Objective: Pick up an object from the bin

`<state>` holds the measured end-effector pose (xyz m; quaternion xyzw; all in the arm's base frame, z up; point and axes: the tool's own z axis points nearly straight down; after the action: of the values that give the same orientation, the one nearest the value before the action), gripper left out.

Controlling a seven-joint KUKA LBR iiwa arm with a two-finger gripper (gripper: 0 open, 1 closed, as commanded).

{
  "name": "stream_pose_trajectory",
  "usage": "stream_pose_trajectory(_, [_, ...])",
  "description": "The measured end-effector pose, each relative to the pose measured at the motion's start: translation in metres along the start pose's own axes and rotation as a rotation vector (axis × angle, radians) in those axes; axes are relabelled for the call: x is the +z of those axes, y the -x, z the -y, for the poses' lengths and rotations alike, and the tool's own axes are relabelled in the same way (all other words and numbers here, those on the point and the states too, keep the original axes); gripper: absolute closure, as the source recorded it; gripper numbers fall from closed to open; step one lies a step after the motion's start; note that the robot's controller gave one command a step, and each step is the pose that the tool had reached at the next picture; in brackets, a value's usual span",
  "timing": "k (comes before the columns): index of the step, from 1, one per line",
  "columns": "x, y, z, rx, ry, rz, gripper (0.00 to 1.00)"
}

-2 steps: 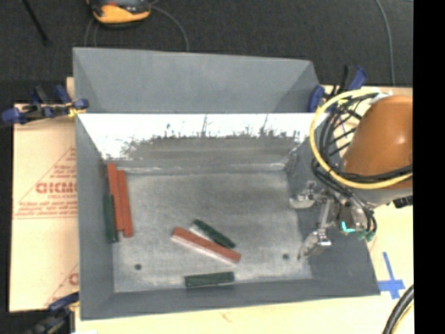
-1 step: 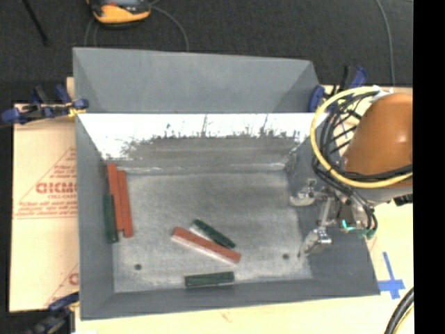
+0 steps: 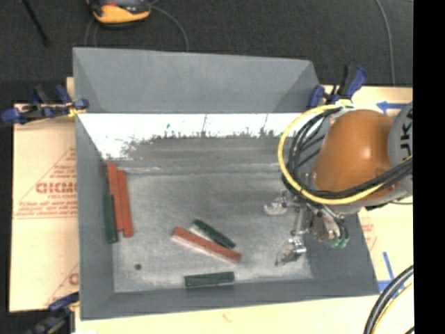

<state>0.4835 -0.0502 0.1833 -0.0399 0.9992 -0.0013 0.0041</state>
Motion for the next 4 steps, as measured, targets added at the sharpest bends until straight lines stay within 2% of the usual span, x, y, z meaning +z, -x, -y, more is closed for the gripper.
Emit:
stream_pose_trajectory(1, [0.040, 0.012, -0.030, -0.082, 0.003, -0.008, 0.00])
stream_pose_trajectory(2, [0.105, 0.026, -0.060, -0.100, 0.004, -0.003, 1.00])
stream_pose_trajectory(3, [0.105, 0.026, -0.060, -0.101, 0.004, -0.003, 1.00])
stream_pose_trajectory(4, [-0.009, 0.015, -0.070, -0.127, 0.002, -0.006, 1.00])
